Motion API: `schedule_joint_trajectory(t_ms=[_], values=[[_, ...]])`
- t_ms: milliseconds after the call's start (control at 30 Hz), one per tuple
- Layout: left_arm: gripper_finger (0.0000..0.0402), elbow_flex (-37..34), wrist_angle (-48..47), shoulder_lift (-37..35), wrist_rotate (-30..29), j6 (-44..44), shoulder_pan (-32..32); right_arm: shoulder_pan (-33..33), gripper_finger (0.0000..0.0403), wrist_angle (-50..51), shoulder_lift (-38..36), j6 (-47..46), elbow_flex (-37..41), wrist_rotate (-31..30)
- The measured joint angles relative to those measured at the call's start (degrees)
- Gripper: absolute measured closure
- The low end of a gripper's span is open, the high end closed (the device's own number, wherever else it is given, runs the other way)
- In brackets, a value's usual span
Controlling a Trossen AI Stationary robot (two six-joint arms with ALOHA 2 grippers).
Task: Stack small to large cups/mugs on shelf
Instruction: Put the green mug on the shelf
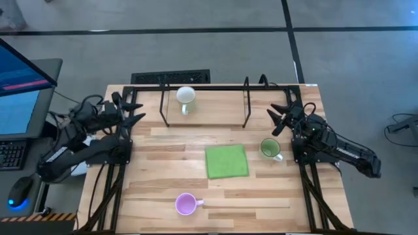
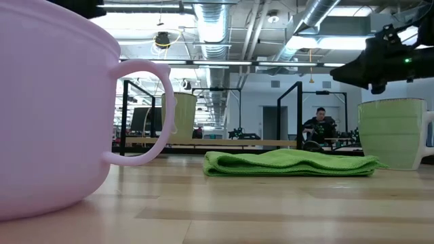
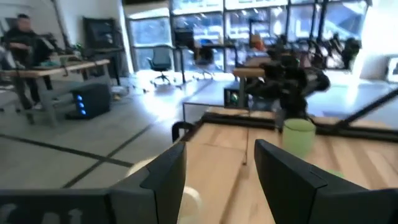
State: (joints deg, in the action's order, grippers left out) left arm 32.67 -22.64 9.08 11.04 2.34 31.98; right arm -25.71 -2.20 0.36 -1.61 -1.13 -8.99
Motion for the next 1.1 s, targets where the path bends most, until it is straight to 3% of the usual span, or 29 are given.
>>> schedule_joint_trajectory(t_ms=[400, 633, 800, 1100], values=[[0.0222, -12.65, 9.70, -8.52, -2.61, -1.36, -0.10, 2.11, 0.0219, 0.02, 0.00, -0.03, 0.00, 0.00], [0.0222, -18.19, 10.64, -8.87, -5.81, -2.85, -0.08, 2.47, 0.0219, 0.04, 0.00, -0.40, -0.02, -0.01], [0.0222, -22.82, 17.77, -8.87, -6.00, -3.11, -0.08, 2.47, 0.0219, 0.18, 0.00, -4.24, -0.03, 0.02], [0.0222, -26.08, 19.43, -8.87, -6.43, -3.00, -0.08, 2.47, 0.0219, 1.53, -0.02, -5.49, -0.04, 0.71]])
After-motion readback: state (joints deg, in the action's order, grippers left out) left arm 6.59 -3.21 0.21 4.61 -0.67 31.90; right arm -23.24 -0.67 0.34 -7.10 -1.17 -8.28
